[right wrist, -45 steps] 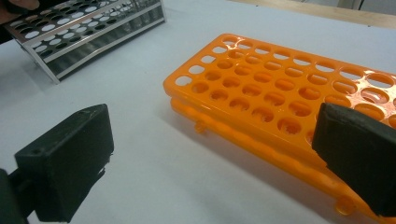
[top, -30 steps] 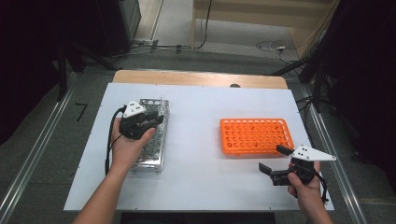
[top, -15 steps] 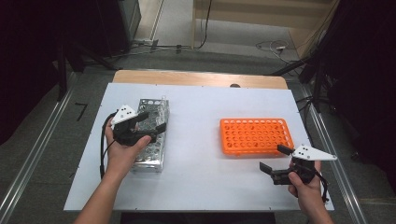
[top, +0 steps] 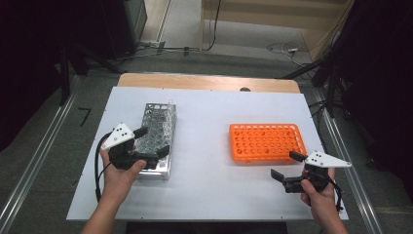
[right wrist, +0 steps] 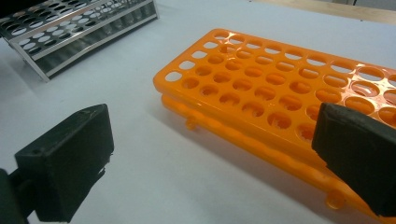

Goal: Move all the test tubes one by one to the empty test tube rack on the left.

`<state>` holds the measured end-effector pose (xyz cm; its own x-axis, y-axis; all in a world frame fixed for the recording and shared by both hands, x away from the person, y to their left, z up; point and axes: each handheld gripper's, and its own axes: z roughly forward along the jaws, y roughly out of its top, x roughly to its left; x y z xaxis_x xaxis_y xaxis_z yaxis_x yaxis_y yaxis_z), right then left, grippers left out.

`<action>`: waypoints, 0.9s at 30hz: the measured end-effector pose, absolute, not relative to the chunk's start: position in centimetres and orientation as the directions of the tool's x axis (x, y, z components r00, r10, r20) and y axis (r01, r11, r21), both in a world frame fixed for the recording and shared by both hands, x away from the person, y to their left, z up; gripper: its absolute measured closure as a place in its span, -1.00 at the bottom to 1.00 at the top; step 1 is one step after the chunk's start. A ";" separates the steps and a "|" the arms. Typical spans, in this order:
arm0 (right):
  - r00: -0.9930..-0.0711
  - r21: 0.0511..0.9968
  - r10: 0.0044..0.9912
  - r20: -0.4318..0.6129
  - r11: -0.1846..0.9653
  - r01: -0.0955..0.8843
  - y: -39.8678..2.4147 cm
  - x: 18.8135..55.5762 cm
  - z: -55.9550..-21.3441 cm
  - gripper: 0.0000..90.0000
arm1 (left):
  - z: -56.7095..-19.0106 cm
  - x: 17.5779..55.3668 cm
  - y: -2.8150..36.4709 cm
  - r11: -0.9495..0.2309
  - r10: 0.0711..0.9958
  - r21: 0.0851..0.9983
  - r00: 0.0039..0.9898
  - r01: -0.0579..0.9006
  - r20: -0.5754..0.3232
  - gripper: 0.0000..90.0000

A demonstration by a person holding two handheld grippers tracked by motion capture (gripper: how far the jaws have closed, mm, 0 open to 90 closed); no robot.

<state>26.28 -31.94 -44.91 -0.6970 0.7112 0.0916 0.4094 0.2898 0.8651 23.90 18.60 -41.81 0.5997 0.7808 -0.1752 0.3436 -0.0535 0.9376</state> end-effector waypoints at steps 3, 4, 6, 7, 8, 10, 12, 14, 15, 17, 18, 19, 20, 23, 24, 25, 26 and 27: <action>-0.696 0.865 0.712 0.093 0.288 0.410 -32.0 26.3 -44.9 -1.00 | -42.1 22.9 18.9 -0.045 0.775 0.941 0.606 0.336 -0.179 -1.00; -0.695 0.866 0.713 0.095 0.286 0.411 -32.1 26.3 -45.0 -1.00 | -42.2 22.6 19.0 -0.044 0.773 0.942 0.609 0.331 -0.178 -1.00; -0.695 0.866 0.713 0.091 0.288 0.409 -32.1 26.4 -45.0 -1.00 | -42.4 22.0 19.3 -0.037 0.770 0.946 0.612 0.323 -0.179 -1.00; -0.694 0.866 0.714 0.091 0.287 0.410 -32.1 26.4 -45.0 -1.00 | -42.5 21.8 19.4 -0.039 0.769 0.947 0.614 0.319 -0.175 -1.00; -0.693 0.866 0.715 0.091 0.286 0.409 -32.2 26.5 -45.1 -1.00 | -42.6 21.5 19.6 -0.036 0.770 0.948 0.613 0.315 -0.175 -1.00; -0.693 0.868 0.715 0.090 0.285 0.407 -32.2 26.5 -45.1 -1.00 | -42.9 21.0 19.9 -0.026 0.767 0.949 0.615 0.313 -0.182 -1.00; -0.693 0.870 0.715 0.094 0.280 0.406 -32.3 26.5 -45.1 -1.00 | -43.3 20.5 20.2 -0.028 0.766 0.950 0.618 0.310 -0.179 -1.00; -0.694 0.872 0.714 0.092 0.280 0.403 -32.5 26.4 -45.1 -1.00 | -43.8 20.0 20.3 -0.033 0.763 0.949 0.621 0.313 -0.178 -1.00; -0.693 0.872 0.714 0.095 0.276 0.404 -32.6 26.4 -45.1 -1.00 | -43.9 19.7 20.4 -0.033 0.766 0.949 0.618 0.313 -0.177 -1.00; -0.695 0.876 0.713 0.095 0.271 0.398 -32.7 26.4 -45.2 -1.00 | -44.3 19.2 20.6 -0.032 0.766 0.950 0.618 0.309 -0.175 -1.00; -0.695 0.878 0.713 0.097 0.267 0.397 -32.8 26.4 -45.2 -1.00 | -44.4 18.9 20.8 -0.025 0.765 0.952 0.618 0.306 -0.179 -1.00; -0.697 0.880 0.710 0.101 0.263 0.395 -32.9 26.5 -45.2 -1.00 | -44.5 18.7 20.9 -0.017 0.765 0.952 0.618 0.304 -0.184 -1.00; -0.698 0.882 0.709 0.098 0.263 0.392 -33.0 26.5 -45.3 -1.00 | -44.7 18.5 21.1 -0.017 0.765 0.952 0.617 0.305 -0.184 -1.00; -0.699 0.881 0.708 0.101 0.263 0.394 -33.2 26.5 -45.5 -1.00 | -45.0 17.9 21.9 -0.019 0.773 0.953 0.609 0.303 -0.179 -1.00; -0.698 0.881 0.709 0.104 0.261 0.396 -33.3 26.6 -45.6 -1.00 | -45.1 17.7 22.2 -0.014 0.775 0.953 0.606 0.303 -0.181 -1.00; -0.699 0.881 0.708 0.105 0.259 0.395 -33.4 26.6 -45.7 -1.00 | -45.2 17.5 22.5 -0.011 0.776 0.954 0.604 0.301 -0.182 -1.00; -0.700 0.883 0.707 0.102 0.260 0.392 -33.5 26.6 -45.8 -1.00 | -45.3 17.4 22.8 -0.008 0.777 0.954 0.602 0.298 -0.182 -1.00; -0.697 0.882 0.709 0.106 0.257 0.395 -33.6 26.6 -45.9 -1.00 | -45.4 17.3 23.1 -0.007 0.778 0.956 0.602 0.294 -0.179 -1.00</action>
<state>26.60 -33.57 -45.85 -0.6975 0.7088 0.1056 0.3948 0.2571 0.8821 17.32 23.12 -45.42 0.6023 0.7778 -0.1794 0.2941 -0.0073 0.9557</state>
